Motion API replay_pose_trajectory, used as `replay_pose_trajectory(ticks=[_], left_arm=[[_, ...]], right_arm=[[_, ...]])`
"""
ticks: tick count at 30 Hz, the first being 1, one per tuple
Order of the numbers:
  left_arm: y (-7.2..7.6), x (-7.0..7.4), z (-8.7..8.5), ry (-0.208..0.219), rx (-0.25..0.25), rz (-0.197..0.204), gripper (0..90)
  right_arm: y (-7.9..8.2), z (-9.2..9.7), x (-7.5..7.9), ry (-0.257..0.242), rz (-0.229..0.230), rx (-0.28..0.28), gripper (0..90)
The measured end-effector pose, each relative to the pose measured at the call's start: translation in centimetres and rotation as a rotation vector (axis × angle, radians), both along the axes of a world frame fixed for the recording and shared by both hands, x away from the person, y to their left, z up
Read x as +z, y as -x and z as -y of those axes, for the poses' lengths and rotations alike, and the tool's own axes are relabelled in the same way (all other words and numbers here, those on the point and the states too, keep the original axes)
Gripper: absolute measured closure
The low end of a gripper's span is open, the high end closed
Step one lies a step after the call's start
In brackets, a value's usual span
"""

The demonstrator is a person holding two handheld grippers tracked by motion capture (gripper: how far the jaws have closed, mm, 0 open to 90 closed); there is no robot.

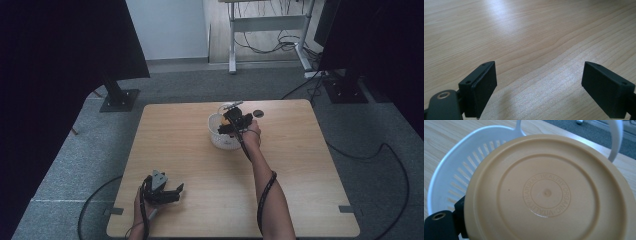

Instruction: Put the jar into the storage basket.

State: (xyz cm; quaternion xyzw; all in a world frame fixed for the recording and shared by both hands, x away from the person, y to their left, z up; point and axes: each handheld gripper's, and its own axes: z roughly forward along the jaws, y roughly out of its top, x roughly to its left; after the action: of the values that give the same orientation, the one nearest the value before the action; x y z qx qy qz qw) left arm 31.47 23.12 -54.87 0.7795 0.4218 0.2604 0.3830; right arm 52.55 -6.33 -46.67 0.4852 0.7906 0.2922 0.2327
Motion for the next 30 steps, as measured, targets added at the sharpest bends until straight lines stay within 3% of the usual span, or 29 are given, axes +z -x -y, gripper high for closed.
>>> replay_pose_trajectory(ticks=[7,19,23,28,30], left_arm=[[-0.1,0.0,0.1,-0.015,-0.001,-0.005,12.5],[-0.1,0.0,0.2,-0.019,0.002,-0.011,12.6],[-0.1,0.0,0.2,-0.021,0.002,-0.012,12.6],[-0.1,-0.1,0.3,-0.031,0.000,-0.010,12.6],[-0.1,0.0,0.3,-0.035,0.000,-0.011,12.6]], right_arm=[[-0.4,0.0,-0.9,0.018,-0.045,-0.018,8.9],[-0.9,-0.1,-1.3,0.040,-0.097,0.002,8.8],[-1.0,-0.2,-1.3,0.050,-0.134,0.005,8.8],[-1.5,-0.4,-1.1,0.080,-0.219,0.021,8.6],[-1.6,-0.5,-1.1,0.102,-0.215,0.025,7.1]])
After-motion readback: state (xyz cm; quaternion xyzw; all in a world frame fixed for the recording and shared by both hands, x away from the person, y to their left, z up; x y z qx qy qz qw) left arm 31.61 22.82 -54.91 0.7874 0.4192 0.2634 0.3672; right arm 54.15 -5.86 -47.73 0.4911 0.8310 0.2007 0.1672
